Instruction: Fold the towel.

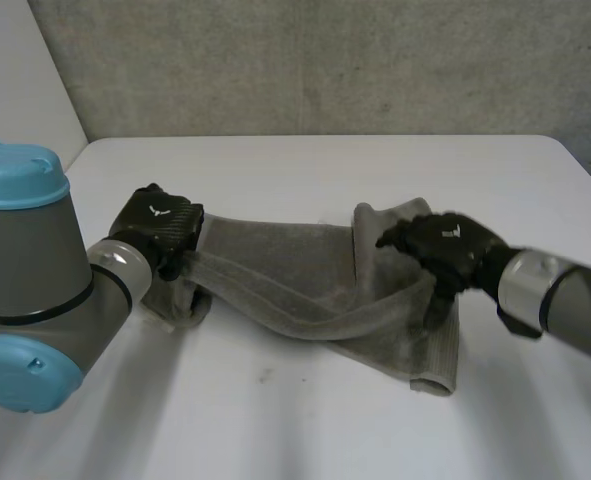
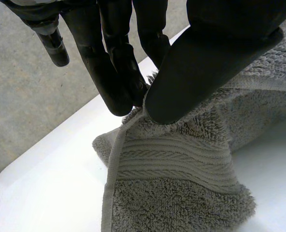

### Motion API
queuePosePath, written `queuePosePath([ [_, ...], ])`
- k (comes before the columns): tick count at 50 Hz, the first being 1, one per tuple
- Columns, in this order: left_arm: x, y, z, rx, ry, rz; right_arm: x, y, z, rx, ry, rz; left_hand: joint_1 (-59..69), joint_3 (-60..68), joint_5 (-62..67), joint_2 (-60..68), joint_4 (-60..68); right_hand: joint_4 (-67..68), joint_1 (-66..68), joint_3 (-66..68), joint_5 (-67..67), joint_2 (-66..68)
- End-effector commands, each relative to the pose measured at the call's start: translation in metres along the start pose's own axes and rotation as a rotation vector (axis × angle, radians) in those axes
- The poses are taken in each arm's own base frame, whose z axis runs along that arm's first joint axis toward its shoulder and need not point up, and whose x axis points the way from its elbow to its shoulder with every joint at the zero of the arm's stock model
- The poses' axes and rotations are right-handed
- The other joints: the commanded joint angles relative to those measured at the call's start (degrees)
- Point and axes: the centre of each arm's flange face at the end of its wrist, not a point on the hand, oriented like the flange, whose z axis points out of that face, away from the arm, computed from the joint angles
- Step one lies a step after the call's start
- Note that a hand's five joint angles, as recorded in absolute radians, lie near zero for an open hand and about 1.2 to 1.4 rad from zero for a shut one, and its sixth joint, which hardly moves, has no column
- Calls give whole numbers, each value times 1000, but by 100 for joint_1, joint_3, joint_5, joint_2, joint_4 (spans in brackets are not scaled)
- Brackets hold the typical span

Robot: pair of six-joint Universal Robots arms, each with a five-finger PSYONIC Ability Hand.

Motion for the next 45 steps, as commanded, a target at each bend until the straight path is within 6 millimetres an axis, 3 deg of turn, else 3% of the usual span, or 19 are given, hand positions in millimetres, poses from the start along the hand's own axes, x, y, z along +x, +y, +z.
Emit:
queuePosePath([
  [1,1,3,4,-8,1,-1,-20,32,-26,-14,49,58,1159,1034,1174,1024,6979,-484,-304,-391,-358,-457],
  [8,2,5,6,-14,5,-4,-26,62,-45,-40,121,136,1159,1034,1174,1024,6979,-142,38,-49,-15,-115],
  [21,2,6,6,-17,6,-8,-24,87,-57,-97,157,206,1159,1034,1174,1024,6979,1475,1655,1568,1601,1502],
  [38,4,10,7,-26,7,-10,-15,89,-41,-29,167,200,1159,1034,1174,1024,6979,1476,1655,1568,1602,1503],
  [45,4,11,8,-21,6,-10,-26,100,-27,-64,123,201,1159,1034,1174,1024,6979,1526,1706,1619,1652,1553],
])
